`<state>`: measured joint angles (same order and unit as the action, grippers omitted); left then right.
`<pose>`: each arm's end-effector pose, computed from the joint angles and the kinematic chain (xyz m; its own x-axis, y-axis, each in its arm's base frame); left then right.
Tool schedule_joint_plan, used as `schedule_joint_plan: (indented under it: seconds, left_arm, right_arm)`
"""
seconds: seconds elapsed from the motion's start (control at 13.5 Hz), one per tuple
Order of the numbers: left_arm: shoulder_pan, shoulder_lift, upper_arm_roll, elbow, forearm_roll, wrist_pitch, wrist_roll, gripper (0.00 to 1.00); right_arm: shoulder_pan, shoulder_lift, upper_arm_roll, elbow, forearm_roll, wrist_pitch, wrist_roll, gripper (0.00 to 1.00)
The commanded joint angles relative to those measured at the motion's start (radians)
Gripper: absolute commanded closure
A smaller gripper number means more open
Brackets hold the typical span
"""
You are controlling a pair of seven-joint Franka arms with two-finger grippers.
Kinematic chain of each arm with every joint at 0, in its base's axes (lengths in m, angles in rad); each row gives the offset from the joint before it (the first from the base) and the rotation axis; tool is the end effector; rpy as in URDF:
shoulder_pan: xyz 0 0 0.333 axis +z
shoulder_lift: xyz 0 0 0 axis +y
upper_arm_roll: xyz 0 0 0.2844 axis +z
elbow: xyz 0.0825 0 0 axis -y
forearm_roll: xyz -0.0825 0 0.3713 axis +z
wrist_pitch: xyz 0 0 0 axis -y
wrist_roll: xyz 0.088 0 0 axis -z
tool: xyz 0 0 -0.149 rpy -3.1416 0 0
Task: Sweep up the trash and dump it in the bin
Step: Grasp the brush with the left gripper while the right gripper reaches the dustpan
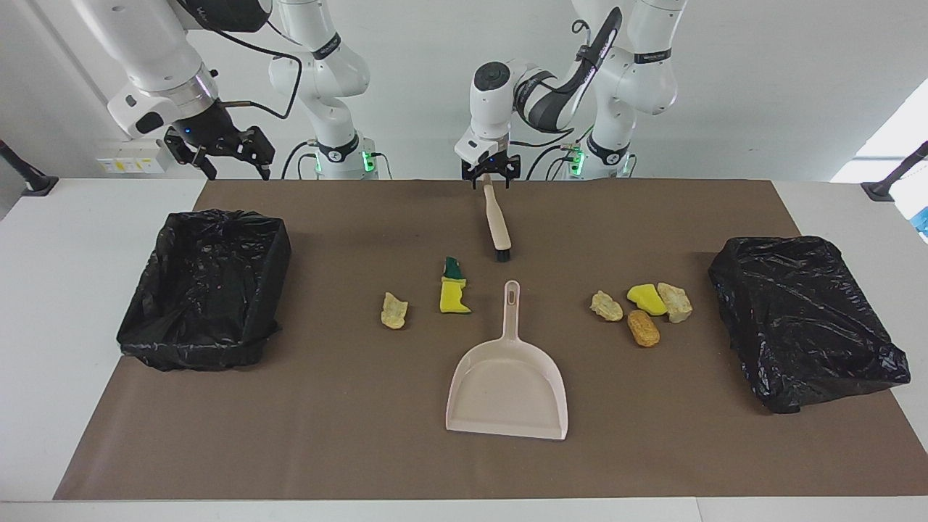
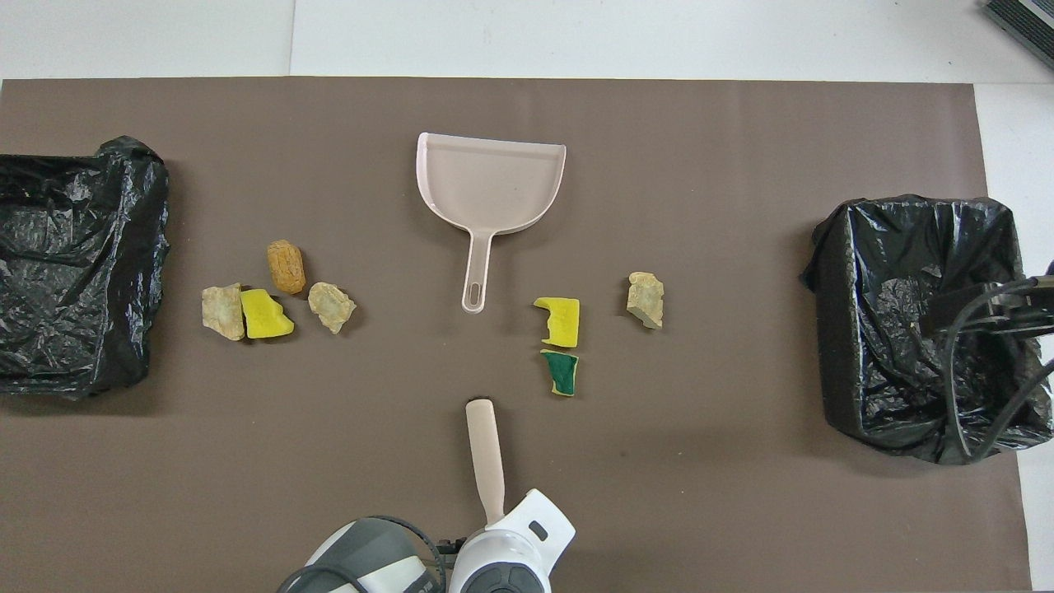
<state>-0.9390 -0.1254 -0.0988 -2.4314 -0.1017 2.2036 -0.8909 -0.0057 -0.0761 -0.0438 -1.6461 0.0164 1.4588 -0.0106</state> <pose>0.2233 -0.3902 0.2803 0.9903 -0.0781 -0.1146 -0.0833 -0.9957 -0.0415 0.5023 -0.0229 0.5478 0.9932 -0.0363 -0.1108 -0.0388 -0.9990 -0.0209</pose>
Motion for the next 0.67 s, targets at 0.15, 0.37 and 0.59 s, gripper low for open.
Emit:
schedule_joint_plan:
  seconds: [0.15, 0.37, 0.59]
  left_arm:
    - [-0.023, -0.013, 0.016, -0.021, -0.009, 0.018, 0.016, 1.00]
    - [-0.015, -0.008, 0.017, -0.020, -0.009, -0.007, 0.033, 1.00]
    - [0.020, -0.023, 0.030, 0.011, -0.009, -0.093, 0.111, 1.00]
  right_arm:
    - [-0.003, -0.036, 0.004, -0.043, 0.011, 0.022, 0.005, 0.00]
    - [-0.002, -0.025, 0.009, -0.043, 0.010, 0.050, 0.035, 0.00]
    - [0.041, 0.012, 0.015, -0.040, 0.025, 0.132, 0.064, 0.00]
